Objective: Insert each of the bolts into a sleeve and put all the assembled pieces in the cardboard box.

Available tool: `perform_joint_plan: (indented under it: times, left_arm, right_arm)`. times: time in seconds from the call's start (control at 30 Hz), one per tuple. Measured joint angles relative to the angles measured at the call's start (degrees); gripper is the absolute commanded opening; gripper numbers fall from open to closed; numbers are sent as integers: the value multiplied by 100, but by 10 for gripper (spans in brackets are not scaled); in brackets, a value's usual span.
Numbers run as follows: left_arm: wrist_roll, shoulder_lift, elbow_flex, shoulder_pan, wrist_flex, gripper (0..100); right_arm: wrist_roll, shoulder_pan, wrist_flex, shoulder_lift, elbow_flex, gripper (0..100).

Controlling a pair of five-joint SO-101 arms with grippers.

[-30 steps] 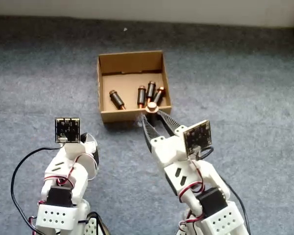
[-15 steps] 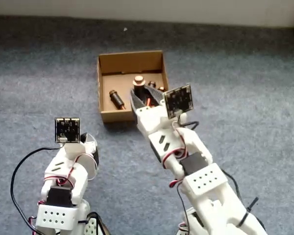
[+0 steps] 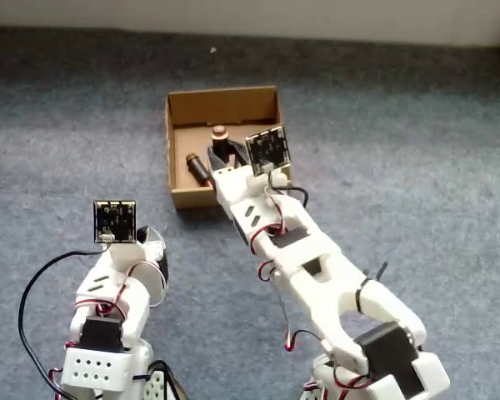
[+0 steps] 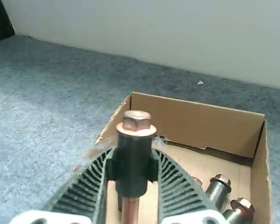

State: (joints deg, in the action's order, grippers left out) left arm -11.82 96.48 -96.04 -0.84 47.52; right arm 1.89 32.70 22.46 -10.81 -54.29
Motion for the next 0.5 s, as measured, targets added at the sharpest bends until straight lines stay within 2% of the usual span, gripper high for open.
perform_joint_plan:
  times: [0.23,0.5]
  left_arm:
    - [18,0,0,0,0,6]
    - [26,0,0,0,0,6]
  right_arm:
    - [0,-9,826,932,105,5]
    - [0,-18,905,1363,123,22]
